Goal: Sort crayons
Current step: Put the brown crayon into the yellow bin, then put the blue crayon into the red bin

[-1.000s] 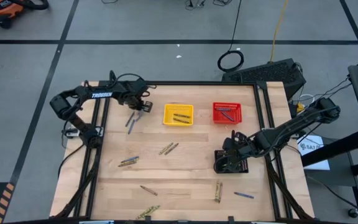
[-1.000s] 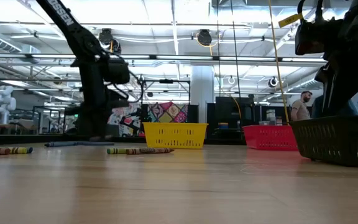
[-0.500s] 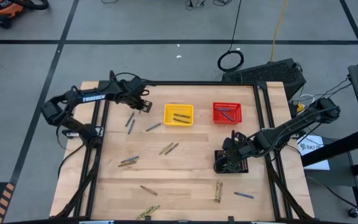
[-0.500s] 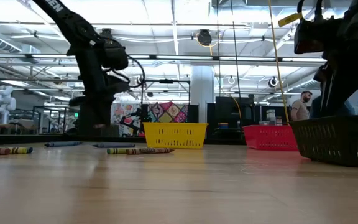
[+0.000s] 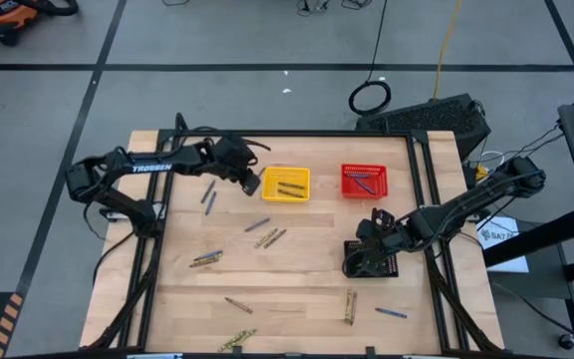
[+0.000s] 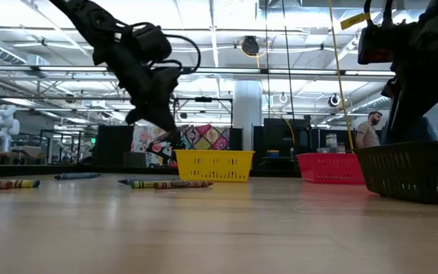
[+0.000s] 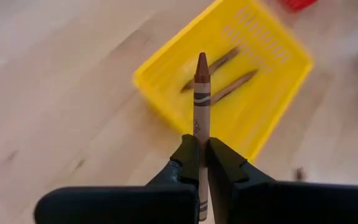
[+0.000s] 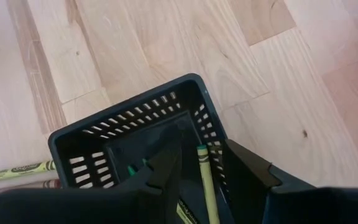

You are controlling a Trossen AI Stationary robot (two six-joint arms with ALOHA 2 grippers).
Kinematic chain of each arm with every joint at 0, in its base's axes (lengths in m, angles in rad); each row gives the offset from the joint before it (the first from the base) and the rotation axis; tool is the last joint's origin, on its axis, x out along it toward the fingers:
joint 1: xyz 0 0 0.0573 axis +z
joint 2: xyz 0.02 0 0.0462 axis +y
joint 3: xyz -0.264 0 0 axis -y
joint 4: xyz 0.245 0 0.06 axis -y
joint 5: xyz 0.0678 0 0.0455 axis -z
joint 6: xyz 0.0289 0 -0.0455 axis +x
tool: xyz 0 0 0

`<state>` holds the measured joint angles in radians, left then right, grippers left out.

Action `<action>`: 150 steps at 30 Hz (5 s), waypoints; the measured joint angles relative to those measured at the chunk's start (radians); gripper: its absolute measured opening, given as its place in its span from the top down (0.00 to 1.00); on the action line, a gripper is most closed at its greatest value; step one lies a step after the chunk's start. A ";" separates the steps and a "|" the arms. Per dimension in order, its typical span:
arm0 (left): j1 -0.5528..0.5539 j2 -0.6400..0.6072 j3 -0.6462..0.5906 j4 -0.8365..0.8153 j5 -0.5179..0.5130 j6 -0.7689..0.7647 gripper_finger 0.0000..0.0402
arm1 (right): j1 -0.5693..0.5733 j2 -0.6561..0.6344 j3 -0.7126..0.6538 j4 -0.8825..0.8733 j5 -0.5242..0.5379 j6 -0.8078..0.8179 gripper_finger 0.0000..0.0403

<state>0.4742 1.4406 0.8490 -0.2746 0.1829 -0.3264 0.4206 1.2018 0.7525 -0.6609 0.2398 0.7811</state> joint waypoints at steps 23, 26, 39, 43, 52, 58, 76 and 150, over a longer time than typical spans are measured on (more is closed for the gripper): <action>-0.080 0.199 0.129 0.114 0.064 0.078 0.98 | 0.000 0.000 0.000 0.003 0.000 -0.008 0.74; -0.096 0.239 0.181 0.051 0.058 0.112 0.98 | 0.000 0.000 0.000 0.003 0.000 -0.008 0.74; -0.106 0.320 0.267 -0.058 0.012 0.237 0.89 | 0.000 0.000 0.000 0.007 0.000 -0.008 0.74; -0.107 0.320 0.267 -0.058 0.012 0.237 0.82 | 0.000 0.000 0.000 0.006 0.000 -0.008 0.74; -0.111 0.292 0.266 -0.135 0.013 0.239 0.78 | 0.000 0.000 0.000 0.007 0.000 -0.010 0.74; -0.137 0.198 0.266 -0.259 0.013 0.281 0.78 | 0.000 0.000 0.000 0.035 0.003 -0.041 0.74; -0.409 -0.051 0.266 -0.635 -0.008 0.147 0.78 | 0.000 0.000 0.000 0.422 0.045 -0.247 0.74; -0.999 -0.050 0.263 -0.656 -0.163 -0.270 0.78 | -0.462 0.859 0.563 0.736 -0.456 -0.980 0.74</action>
<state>-0.5243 1.3903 1.1122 -0.9302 0.0195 -0.5965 -0.0418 2.0613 1.3159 0.0749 -0.2163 -0.1986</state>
